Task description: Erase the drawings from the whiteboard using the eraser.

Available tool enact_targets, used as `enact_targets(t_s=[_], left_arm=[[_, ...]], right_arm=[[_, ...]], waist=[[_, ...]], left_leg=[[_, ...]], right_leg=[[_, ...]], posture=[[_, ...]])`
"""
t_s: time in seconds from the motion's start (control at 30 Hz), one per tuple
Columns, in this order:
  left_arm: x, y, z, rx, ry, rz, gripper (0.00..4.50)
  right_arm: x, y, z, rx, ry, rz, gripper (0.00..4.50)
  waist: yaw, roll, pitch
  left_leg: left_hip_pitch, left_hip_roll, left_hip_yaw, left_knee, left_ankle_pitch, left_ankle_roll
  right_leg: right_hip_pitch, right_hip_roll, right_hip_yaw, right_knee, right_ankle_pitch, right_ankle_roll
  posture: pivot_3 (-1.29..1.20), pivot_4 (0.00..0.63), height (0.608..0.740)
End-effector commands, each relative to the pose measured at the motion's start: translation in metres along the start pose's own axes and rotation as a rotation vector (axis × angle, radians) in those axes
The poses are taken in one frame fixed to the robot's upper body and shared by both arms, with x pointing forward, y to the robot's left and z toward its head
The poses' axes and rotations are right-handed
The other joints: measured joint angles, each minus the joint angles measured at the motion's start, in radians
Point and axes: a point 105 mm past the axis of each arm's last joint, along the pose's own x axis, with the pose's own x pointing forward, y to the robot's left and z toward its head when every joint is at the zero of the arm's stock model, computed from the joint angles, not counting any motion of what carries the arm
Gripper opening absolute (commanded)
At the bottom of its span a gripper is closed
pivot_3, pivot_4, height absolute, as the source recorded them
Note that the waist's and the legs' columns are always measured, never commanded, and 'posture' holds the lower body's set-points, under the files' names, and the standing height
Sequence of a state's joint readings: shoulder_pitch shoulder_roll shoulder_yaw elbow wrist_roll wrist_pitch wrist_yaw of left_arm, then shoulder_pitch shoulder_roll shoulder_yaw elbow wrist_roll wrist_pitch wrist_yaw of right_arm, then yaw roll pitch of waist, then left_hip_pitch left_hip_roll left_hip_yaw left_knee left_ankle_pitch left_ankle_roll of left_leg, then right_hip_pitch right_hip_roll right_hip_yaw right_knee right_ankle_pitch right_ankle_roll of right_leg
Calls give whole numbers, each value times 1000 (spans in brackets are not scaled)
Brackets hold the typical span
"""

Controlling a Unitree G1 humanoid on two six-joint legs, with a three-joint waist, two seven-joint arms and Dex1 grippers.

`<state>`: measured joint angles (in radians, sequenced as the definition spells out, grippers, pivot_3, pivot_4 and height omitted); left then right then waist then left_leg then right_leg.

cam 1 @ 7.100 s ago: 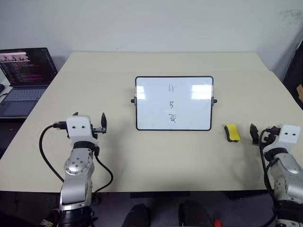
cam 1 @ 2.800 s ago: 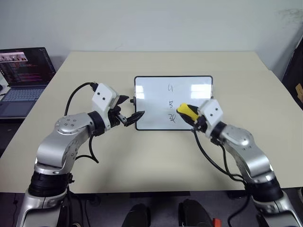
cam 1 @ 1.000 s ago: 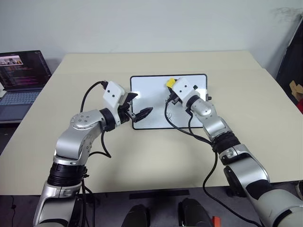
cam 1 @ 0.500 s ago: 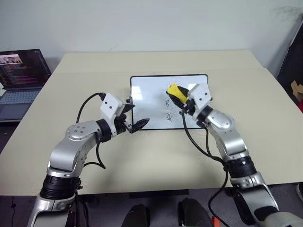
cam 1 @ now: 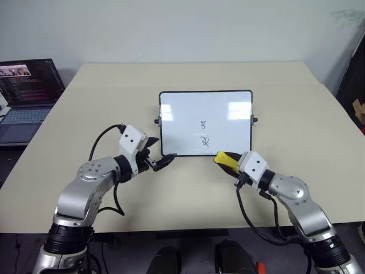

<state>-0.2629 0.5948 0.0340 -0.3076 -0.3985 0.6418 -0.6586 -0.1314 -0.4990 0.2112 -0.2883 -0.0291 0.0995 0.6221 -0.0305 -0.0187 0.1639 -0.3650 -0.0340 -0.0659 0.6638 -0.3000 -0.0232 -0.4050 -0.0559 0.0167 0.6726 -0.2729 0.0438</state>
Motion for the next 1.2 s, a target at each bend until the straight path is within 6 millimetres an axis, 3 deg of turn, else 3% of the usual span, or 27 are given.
enact_targets(t_s=[0.03, 0.23, 0.37, 0.53, 0.77, 0.97, 1.1, 1.2], left_arm=[[-2, -3, 10, 37, -26, -6, 4500], [0, -2, 14, 41, -29, -16, 4500], [4, -5, 15, 43, -31, -33, 4500], [6, -5, 18, 51, -37, -47, 4500], [8, -3, 26, 67, -52, -57, 4500], [8, -2, 26, 74, -56, -59, 4500], [8, -2, 26, 75, -59, -59, 4500], [9, -1, 26, 76, -62, -60, 4500]], right_arm=[[0, 7, 12, -101, -54, -3, 1259], [16, -8, 35, -117, -157, -97, 1259], [43, -35, 47, -114, -195, -206, 1259], [72, -65, 49, -176, -174, -272, 1259], [98, -88, 40, -216, -106, -288, 1259], [107, -71, 7, -197, 39, -196, 1258], [102, -53, -23, -196, 153, -115, 1258], [97, -46, -34, -225, 198, -78, 1257]], waist=[[0, 0, 0], [-2, 0, 0], [-1, -1, 0], [-1, -1, 1], [-2, -1, 0], [-3, -1, 0], [-4, -2, -1], [-4, -2, -1]], left_leg=[[0, 0, 0, 0, 0, 0], [0, 0, 1, 0, 0, 0], [1, 0, 1, 1, 0, -1], [0, -1, 1, 0, 2, -4], [0, -1, 1, 0, 2, -4], [0, 0, 2, 0, 2, -3], [2, 0, 2, 0, 1, -2], [3, 0, 2, 1, 0, 0]], right_leg=[[0, 0, 0, 0, 0, 0], [0, 0, 0, 0, 0, 0], [0, 1, 0, 1, 0, 0], [0, 1, 0, 0, 0, 0], [-1, 0, 0, 0, 0, 0], [-1, 0, 0, 0, 0, 0], [0, 0, 0, 1, 0, -1], [1, 0, 0, 4, 0, -1]], posture=[[0, 150, 740], [0, 150, 740], [0, 150, 740], [0, 150, 740], [0, 150, 740], [0, 150, 740], [0, 150, 740], [0, 150, 740]])
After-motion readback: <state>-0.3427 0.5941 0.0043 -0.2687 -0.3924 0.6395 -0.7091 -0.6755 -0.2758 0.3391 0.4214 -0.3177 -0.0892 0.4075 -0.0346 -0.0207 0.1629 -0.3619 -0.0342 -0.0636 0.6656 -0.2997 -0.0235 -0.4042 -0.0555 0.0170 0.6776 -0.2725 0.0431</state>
